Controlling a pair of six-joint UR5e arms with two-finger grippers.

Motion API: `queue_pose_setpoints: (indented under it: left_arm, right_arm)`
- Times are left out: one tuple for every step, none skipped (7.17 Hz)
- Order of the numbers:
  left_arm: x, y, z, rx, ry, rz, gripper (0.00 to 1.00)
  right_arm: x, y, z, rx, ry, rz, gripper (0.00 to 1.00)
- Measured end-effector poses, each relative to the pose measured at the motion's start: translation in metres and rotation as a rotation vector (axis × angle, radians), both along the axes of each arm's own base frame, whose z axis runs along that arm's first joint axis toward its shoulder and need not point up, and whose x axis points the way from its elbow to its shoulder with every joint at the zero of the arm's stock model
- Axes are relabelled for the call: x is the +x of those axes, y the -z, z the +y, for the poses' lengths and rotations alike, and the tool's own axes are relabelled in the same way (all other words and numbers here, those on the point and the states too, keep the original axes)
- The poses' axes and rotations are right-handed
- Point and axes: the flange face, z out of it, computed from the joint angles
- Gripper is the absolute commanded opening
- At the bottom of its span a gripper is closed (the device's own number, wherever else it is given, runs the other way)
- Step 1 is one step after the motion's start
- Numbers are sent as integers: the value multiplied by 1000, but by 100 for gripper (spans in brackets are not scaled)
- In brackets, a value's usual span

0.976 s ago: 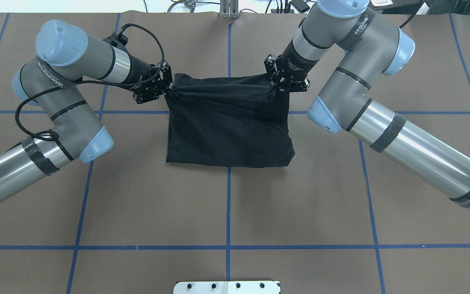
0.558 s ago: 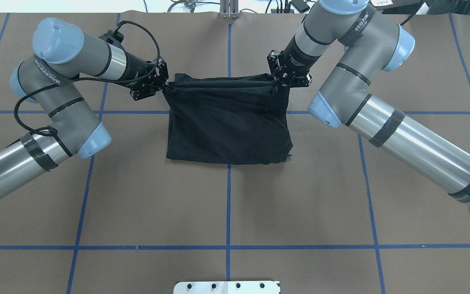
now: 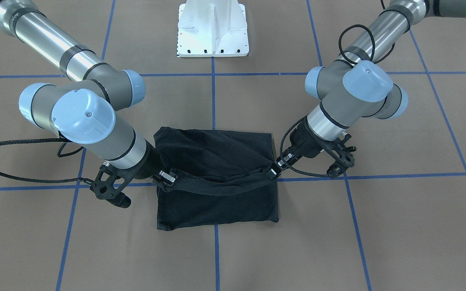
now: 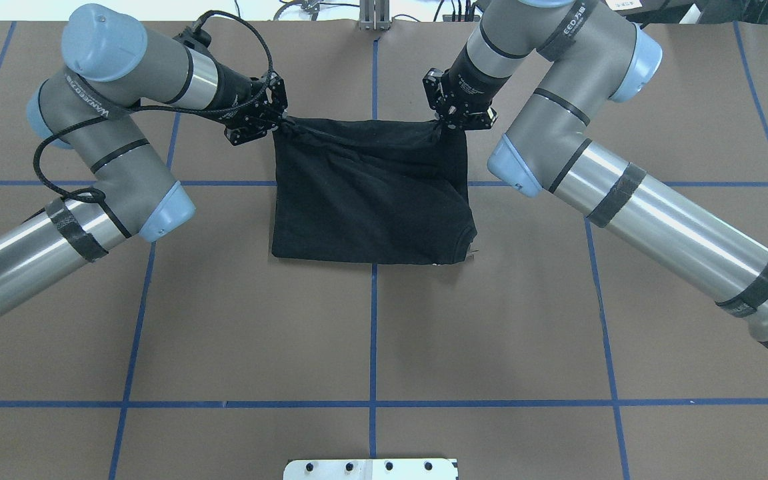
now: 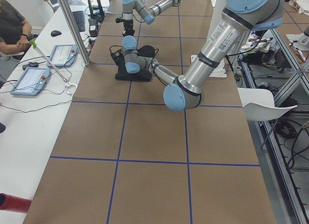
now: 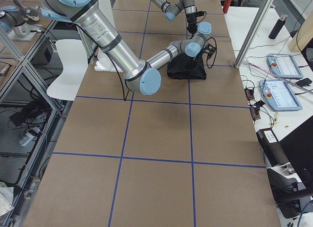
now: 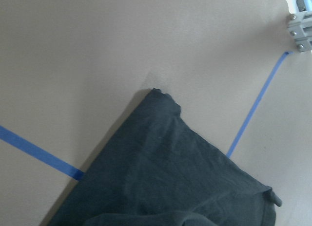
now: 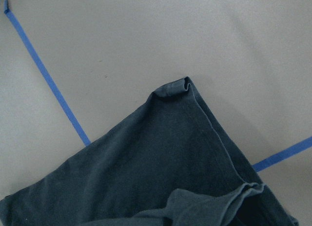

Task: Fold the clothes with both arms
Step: 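Lay the folded edge onto the shirt's far edge with both grippers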

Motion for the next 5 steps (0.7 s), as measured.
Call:
queue_pose_setpoints:
  left_arm:
    - [4, 5, -9, -10, 23, -3, 0]
    - [10, 5, -19, -23, 46, -14, 0]
    - [15, 0, -27, -37, 68, -26, 0]
    - [18, -8, -33, -50, 83, -39, 0]
    - [21, -17, -37, -61, 94, -52, 0]
  right_arm:
    - [0, -1, -2, -1, -3, 4, 0]
    - [0, -3, -4, -2, -9, 9, 0]
    - [0, -4, -5, -1, -15, 15, 0]
    - [-1, -6, -7, -2, -20, 21, 0]
    - [-2, -11, -9, -9, -22, 30, 0]
